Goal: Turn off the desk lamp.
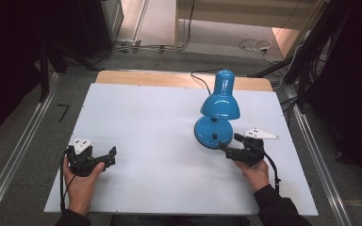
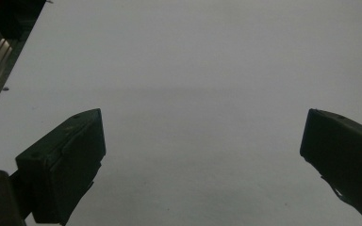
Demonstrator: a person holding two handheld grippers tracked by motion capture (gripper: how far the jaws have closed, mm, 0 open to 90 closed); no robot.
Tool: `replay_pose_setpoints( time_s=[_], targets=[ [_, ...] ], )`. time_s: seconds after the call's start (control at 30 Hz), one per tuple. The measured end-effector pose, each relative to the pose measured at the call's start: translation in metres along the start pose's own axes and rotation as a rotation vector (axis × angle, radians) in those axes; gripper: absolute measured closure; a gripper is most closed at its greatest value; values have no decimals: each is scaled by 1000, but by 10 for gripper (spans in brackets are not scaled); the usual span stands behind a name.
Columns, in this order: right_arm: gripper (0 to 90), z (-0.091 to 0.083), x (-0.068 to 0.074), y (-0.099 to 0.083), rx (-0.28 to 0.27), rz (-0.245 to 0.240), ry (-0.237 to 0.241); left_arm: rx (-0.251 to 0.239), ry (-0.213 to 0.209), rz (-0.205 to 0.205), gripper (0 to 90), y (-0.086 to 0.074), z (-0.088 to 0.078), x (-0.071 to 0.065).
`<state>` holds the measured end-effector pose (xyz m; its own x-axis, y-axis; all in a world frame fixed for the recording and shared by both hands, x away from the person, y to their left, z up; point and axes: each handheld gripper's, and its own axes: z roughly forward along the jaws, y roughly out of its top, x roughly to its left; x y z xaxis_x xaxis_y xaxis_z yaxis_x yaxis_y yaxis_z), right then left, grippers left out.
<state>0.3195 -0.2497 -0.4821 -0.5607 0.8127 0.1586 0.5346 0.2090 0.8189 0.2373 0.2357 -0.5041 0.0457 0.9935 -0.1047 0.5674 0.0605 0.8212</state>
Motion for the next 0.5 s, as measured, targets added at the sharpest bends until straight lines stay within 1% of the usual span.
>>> replay_pose_setpoints(
  time_s=[0.23,0.5],
  targets=[
    [177,-8,-2,-6,8,-13,1,3,2,-10,12,-1,0,1],
    [177,-16,-7,-10,6,-6,-5,8,6,-20,11,-1,1,2]
  ],
)
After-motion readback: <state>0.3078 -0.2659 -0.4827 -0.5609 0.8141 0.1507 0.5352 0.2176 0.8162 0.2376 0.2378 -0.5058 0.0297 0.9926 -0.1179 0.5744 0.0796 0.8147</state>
